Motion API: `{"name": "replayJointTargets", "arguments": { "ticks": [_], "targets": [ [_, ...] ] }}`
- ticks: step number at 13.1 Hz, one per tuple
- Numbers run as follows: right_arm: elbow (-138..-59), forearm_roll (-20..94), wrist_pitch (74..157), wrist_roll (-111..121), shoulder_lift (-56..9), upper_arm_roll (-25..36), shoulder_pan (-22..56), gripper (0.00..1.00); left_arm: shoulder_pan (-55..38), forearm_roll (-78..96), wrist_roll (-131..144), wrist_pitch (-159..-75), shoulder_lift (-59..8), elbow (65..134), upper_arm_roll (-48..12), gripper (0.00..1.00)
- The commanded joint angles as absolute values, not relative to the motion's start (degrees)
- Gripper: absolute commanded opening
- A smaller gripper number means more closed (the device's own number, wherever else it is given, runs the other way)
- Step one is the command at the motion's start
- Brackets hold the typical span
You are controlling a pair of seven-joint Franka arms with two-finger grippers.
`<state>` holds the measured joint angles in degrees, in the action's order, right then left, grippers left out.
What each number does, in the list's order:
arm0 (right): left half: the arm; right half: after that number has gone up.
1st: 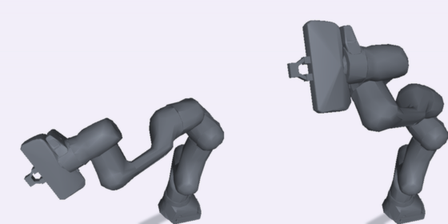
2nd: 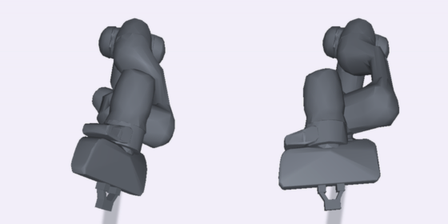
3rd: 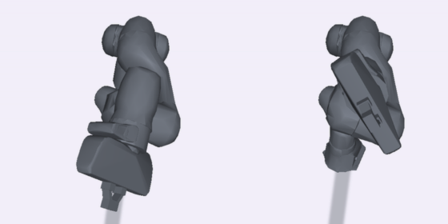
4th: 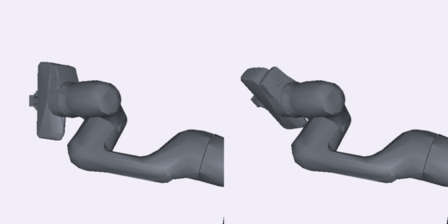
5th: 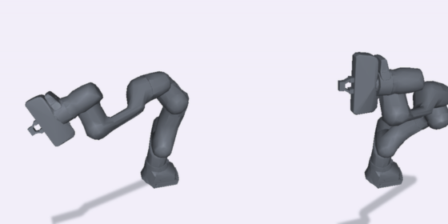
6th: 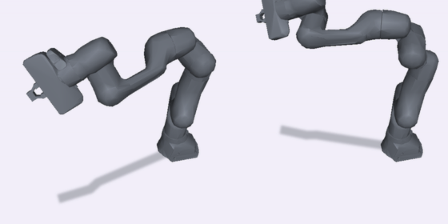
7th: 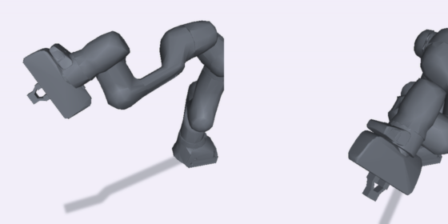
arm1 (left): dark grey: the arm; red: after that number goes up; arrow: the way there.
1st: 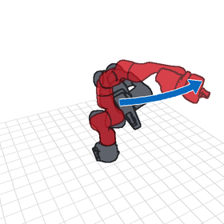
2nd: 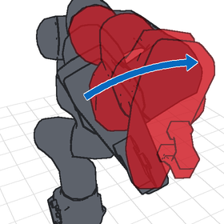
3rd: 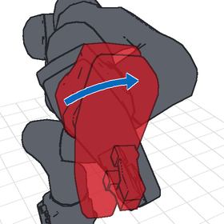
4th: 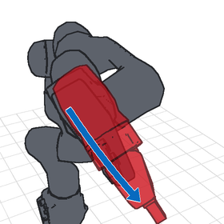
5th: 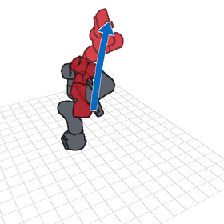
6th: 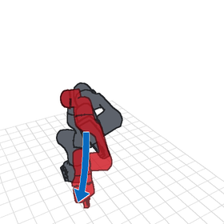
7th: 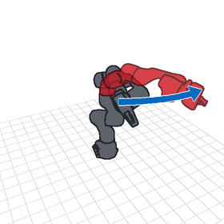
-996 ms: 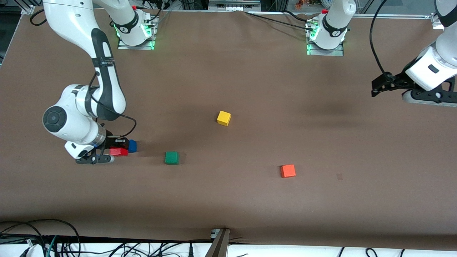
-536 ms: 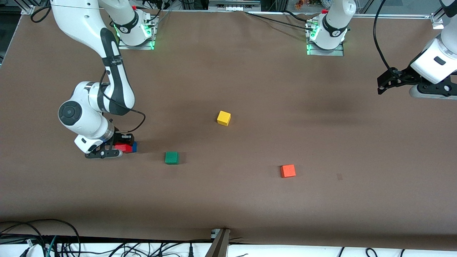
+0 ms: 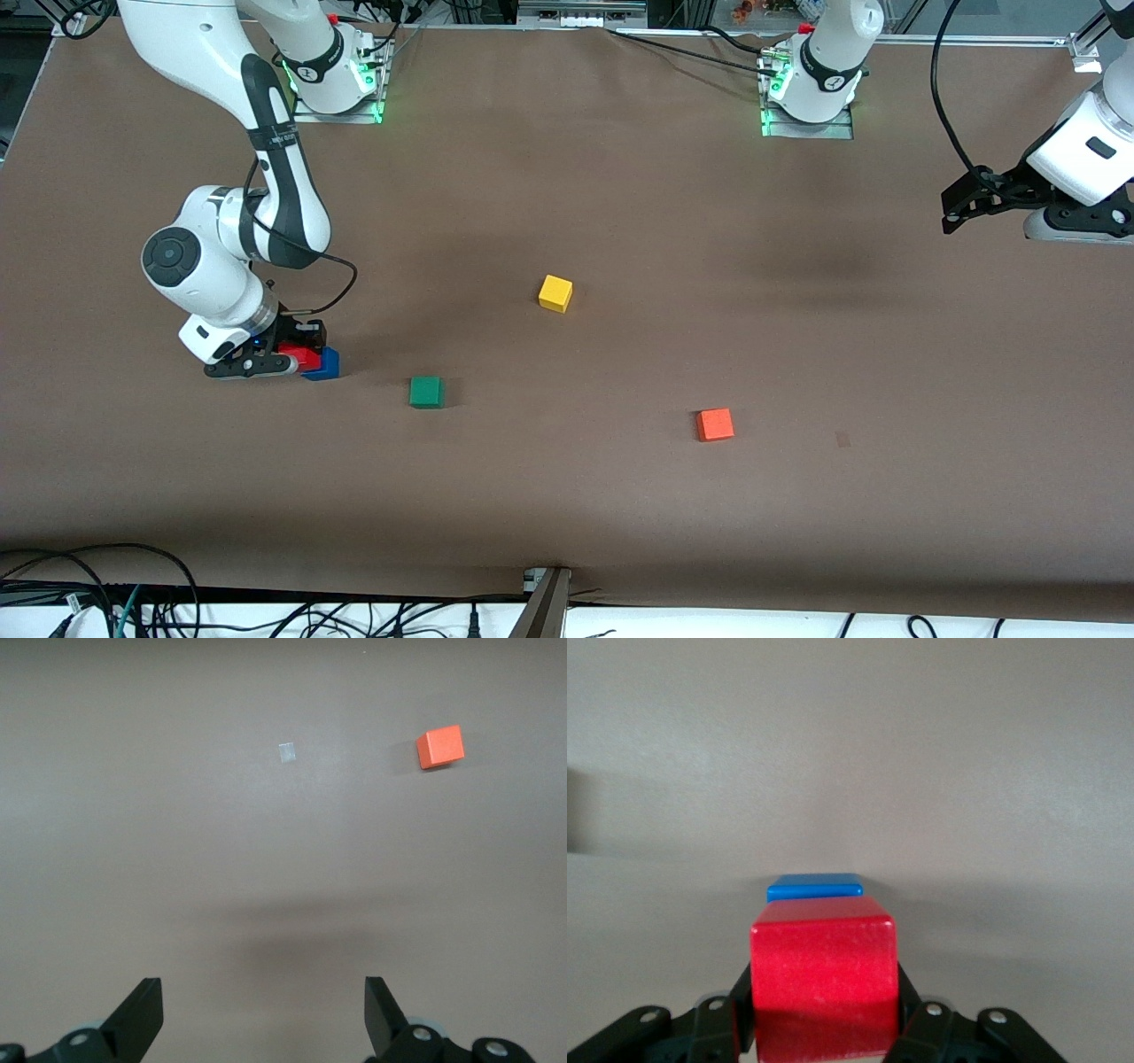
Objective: Pass red block to right arm, stack on blue
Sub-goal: 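Lower the red cube onto the blue cube with the right gripper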
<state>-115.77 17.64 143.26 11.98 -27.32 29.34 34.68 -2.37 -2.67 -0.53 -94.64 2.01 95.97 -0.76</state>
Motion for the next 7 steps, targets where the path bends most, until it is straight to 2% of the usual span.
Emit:
{"name": "replayJointTargets", "arguments": {
  "ticks": [1, 7],
  "targets": [
    [-119.1, 16.7, 145.9, 12.9, -25.2, 29.7, 35.7, 0.04, -1.9, -4.2, -0.1, -93.6, 1.9, 94.7, -1.6, 1.0],
    [-119.1, 16.8, 147.3, 12.1, -25.7, 29.6, 36.6, 0.04, -1.8, -4.1, -0.3, -92.7, 2.0, 94.7, -1.5, 1.0]
  ]
}}
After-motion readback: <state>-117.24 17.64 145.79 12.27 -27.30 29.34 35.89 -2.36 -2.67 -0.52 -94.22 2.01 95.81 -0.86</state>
